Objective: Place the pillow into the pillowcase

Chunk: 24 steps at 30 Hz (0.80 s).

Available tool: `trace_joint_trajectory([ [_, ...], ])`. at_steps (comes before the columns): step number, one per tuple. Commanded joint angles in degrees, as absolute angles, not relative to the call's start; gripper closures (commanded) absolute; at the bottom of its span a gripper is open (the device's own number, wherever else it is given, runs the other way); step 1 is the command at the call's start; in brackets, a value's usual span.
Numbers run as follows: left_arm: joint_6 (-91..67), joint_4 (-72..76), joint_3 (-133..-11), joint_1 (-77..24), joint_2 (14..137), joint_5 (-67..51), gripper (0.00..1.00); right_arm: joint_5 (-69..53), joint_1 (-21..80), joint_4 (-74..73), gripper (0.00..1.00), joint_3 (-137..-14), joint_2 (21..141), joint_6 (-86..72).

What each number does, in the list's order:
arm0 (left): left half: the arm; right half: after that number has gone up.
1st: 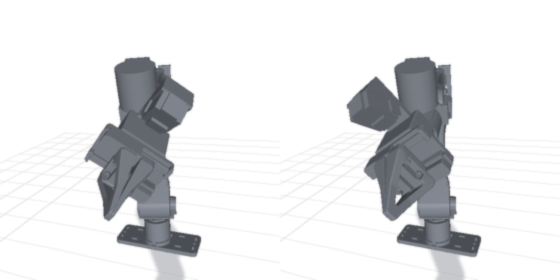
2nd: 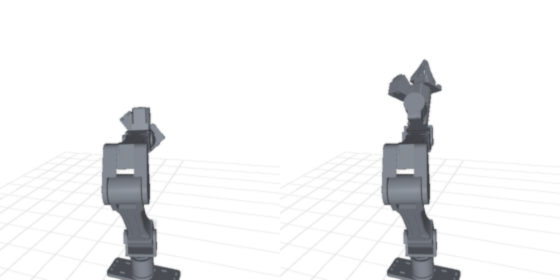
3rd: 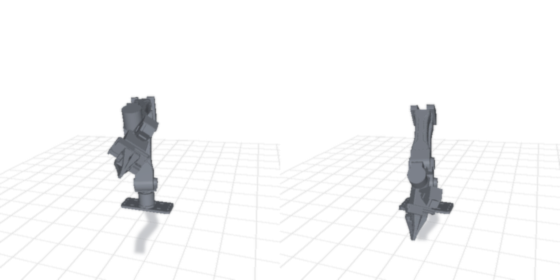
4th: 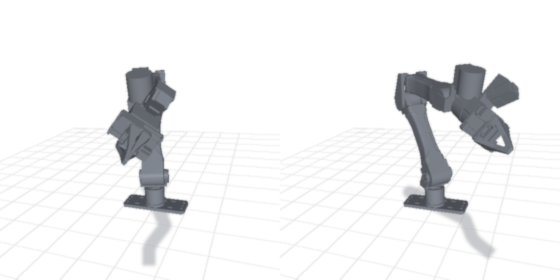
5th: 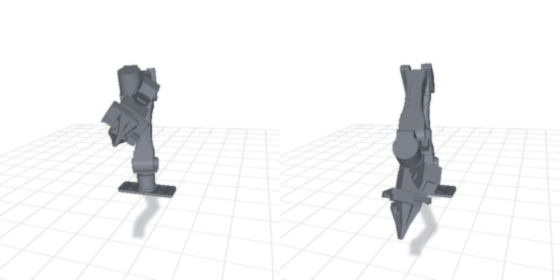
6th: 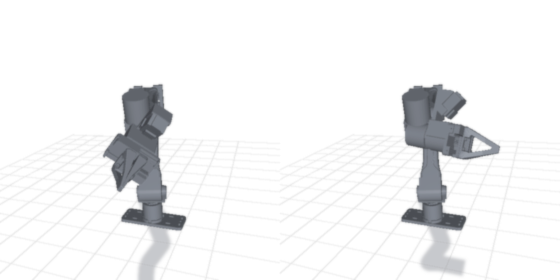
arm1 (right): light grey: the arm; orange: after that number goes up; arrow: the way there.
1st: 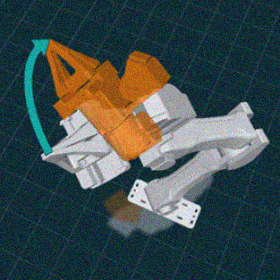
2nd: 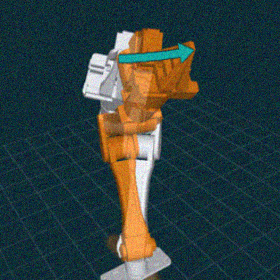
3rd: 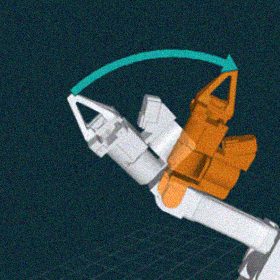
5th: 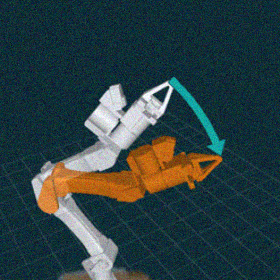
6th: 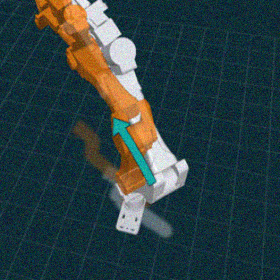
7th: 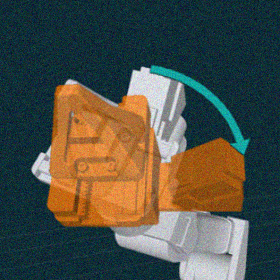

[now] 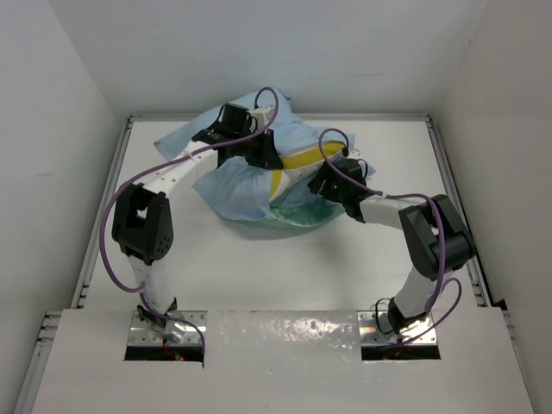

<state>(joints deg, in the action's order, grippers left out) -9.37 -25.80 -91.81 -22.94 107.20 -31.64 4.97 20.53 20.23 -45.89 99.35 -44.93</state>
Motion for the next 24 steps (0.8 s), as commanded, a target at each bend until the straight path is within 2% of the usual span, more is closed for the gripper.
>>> trace_joint_trajectory([
  [1,-10.4,-19.6,-93.0,-22.1,105.6,-33.6,1.0,2.6,21.1,22.1,0.38,-48.7,98.3,-40.3],
  [7,-10.3,-19.5,-93.2,-22.2,105.7,-32.8,1.0,3.4,25.8,25.0,0.39,-43.3,91.8,-39.2],
  [10,-10.5,-19.2,-93.5,-22.2,106.1,-33.1,1.0,7.7,26.9,26.9,0.31,-43.0,92.1,-45.0],
  [12,-10.6,-19.2,-94.0,-22.1,106.2,-33.1,1.0,10.4,26.9,23.4,0.3,-46.2,95.0,-47.4],
  [20,-9.8,-20.0,-94.0,-22.2,105.2,-32.7,1.0,12.5,24.5,19.8,0.4,-52.2,104.3,-52.6],
  [21,-9.8,-20.0,-93.9,-22.2,105.1,-32.8,1.0,12.0,24.3,22.5,0.44,-52.0,104.8,-52.8],
  [22,-9.6,-20.1,-93.7,-22.2,105.0,-32.9,1.0,11.7,24.0,22.9,0.68,-52.4,105.4,-52.5],
  [24,-9.1,-20.4,-93.6,-22.2,105.0,-32.3,1.0,12.3,23.8,20.1,0.96,-53.3,105.2,-51.8],
])
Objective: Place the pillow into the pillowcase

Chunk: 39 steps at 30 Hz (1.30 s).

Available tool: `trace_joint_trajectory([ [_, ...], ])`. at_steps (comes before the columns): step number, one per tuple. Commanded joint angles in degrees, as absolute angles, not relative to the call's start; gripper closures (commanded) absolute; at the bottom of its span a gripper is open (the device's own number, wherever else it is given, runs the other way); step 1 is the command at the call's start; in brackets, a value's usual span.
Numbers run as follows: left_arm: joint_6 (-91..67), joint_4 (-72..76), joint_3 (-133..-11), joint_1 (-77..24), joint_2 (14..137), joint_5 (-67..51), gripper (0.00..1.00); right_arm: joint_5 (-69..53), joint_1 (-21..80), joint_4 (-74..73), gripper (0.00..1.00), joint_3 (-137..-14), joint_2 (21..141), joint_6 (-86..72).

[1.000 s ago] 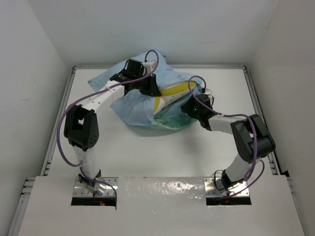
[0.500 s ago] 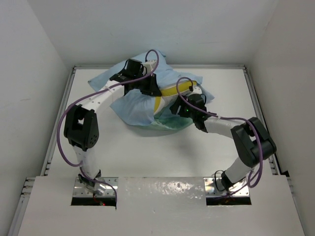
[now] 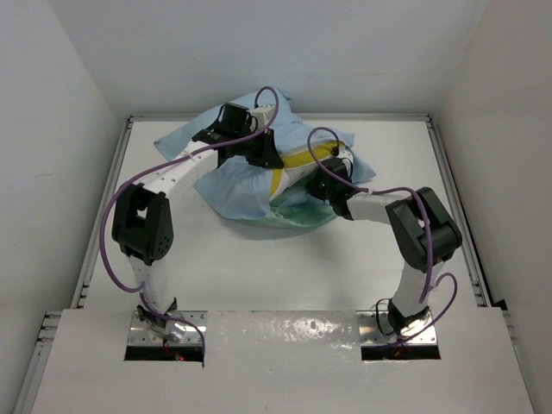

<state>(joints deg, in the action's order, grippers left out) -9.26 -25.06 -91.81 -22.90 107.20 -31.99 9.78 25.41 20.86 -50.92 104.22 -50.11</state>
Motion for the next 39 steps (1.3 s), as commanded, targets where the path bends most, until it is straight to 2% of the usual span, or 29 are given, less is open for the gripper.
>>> trace_joint_trajectory([
  [1,-8.0,-21.0,-93.4,-22.1,105.1,-31.0,1.0,13.2,23.8,18.9,1.0,-53.5,103.6,-51.2],
  [6,3.6,-22.3,-91.4,-22.5,106.3,-22.1,1.0,11.0,23.0,14.4,1.0,-45.9,91.2,-44.0],
  [9,15.9,-23.0,-88.9,-25.1,108.6,-16.7,1.0,1.8,20.1,6.6,1.0,-43.5,84.1,-37.7],
  [10,17.4,-24.1,-88.1,-25.6,110.5,-16.8,1.0,-3.0,19.0,2.9,1.0,-42.2,80.8,-35.5],
  [15,25.0,-32.7,-90.9,-28.6,118.9,-19.0,1.0,-11.0,12.9,-2.2,1.0,-37.6,70.7,-33.3],
  [23,24.0,-31.1,-94.5,-30.3,127.3,-14.4,1.0,-25.7,12.5,-12.3,1.0,-48.0,67.6,-27.4],
  [26,23.7,-30.8,-96.7,-30.3,128.1,-16.9,1.0,-30.3,12.4,-11.7,1.0,-52.1,66.7,-28.9],
  [30,24.3,-32.3,-97.8,-30.3,129.1,-19.0,0.94,-31.4,11.3,-5.6,1.0,-59.7,65.7,-33.6],
  [32,25.7,-33.1,-97.4,-30.4,128.9,-20.9,0.84,-30.9,9.1,0.6,1.0,-61.3,66.6,-40.1],
  [33,25.9,-33.6,-97.6,-30.3,128.6,-22.4,0.67,-30.4,8.4,2.3,1.0,-61.9,67.7,-42.4],
  [34,25.9,-34.3,-98.3,-30.3,128.3,-23.9,0.6,-28.2,8.4,1.1,1.0,-62.6,71.2,-41.9],
  [38,22.1,-39.4,-108.7,-26.5,124.8,-39.6,0.41,-18.3,8.3,-10.6,0.98,-66.8,83.6,-36.4],
  [39,21.9,-39.8,-110.8,-25.8,123.0,-42.9,0.14,-17.0,8.3,-12.4,0.81,-67.8,86.0,-33.2],
])
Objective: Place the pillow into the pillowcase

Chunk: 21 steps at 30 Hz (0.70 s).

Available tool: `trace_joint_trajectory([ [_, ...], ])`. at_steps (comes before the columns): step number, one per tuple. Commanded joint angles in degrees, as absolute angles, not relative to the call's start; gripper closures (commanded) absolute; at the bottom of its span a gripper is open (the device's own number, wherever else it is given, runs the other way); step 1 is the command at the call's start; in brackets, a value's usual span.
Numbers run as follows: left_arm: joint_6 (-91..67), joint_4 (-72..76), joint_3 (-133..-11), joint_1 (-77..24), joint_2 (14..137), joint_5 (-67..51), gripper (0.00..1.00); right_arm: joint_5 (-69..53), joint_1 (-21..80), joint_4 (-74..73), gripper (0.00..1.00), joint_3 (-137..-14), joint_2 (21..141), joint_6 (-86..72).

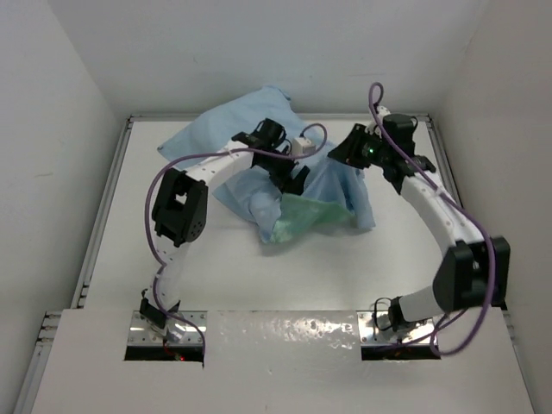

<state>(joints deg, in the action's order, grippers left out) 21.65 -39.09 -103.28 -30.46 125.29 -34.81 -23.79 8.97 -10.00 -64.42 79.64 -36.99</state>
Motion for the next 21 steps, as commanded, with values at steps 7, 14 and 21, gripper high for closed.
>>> trace_joint_trajectory([
  [7,25.6,-46.2,-116.5,-25.5,117.1,-36.8,0.0,-7.2,9.5,-24.3,0.01,-75.6,87.6,-19.2],
  [14,24.9,-48.9,-112.8,-23.8,115.1,-29.6,0.51,-2.0,19.6,-31.8,1.0,-67.2,77.8,-17.1],
  [21,24.8,-51.0,-105.3,-22.5,112.0,-18.0,0.31,-2.5,28.8,-11.5,0.27,-47.0,70.8,-38.9],
])
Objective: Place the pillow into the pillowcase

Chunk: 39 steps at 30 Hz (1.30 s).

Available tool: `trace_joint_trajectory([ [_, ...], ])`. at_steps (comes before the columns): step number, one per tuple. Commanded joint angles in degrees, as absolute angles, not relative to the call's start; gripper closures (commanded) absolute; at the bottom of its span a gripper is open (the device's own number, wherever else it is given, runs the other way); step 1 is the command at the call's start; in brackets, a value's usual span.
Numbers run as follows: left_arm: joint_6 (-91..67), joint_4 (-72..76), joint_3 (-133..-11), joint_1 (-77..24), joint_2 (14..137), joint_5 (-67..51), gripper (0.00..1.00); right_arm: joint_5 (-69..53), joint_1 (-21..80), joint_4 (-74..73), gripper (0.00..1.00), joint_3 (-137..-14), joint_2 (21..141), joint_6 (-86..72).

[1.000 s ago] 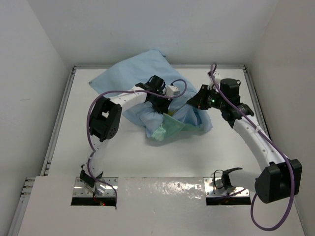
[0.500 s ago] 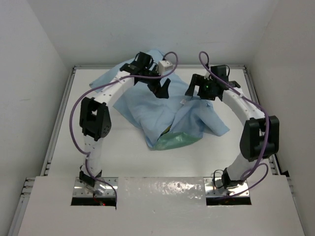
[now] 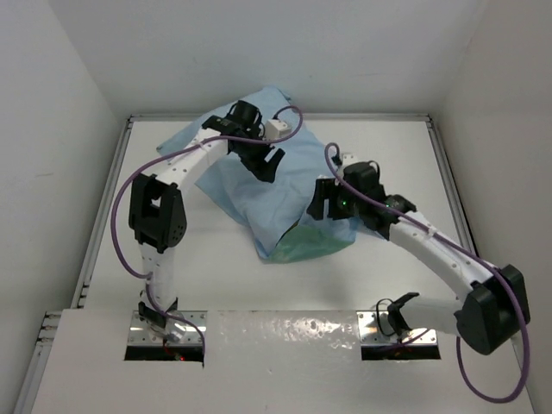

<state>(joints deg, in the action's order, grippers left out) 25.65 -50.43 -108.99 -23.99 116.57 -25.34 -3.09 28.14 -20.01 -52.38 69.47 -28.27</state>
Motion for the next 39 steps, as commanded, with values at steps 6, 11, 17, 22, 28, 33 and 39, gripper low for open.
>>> trace_joint_trajectory([
  [6,24.8,-49.0,-100.5,-18.9,113.3,-17.3,0.19,-6.9,29.2,-0.4,0.38,-45.8,80.8,-43.6],
  [11,24.5,-39.8,-90.2,-18.8,113.7,-16.4,0.13,-10.4,29.2,6.8,0.44,-47.5,88.7,-43.8],
  [17,24.1,-34.7,-88.1,-18.7,117.2,-16.9,0.49,-10.8,29.0,6.3,1.0,-47.1,91.9,-42.6],
  [22,22.1,-32.4,-93.4,-18.4,122.6,-13.5,1.0,-30.8,29.0,-7.2,1.0,-47.3,82.4,-26.2],
  [28,19.7,-31.1,-98.6,-18.3,127.1,-11.9,1.0,-46.9,28.9,-15.7,1.0,-52.2,70.1,-18.8],
  [33,19.7,-30.5,-96.2,-18.3,126.1,-13.2,1.0,-54.1,27.5,-8.4,1.0,-60.9,70.3,-23.0],
  [39,21.5,-29.9,-91.1,-18.8,123.0,-12.8,1.0,-36.5,25.6,-9.9,1.0,-67.4,77.0,-22.6],
])
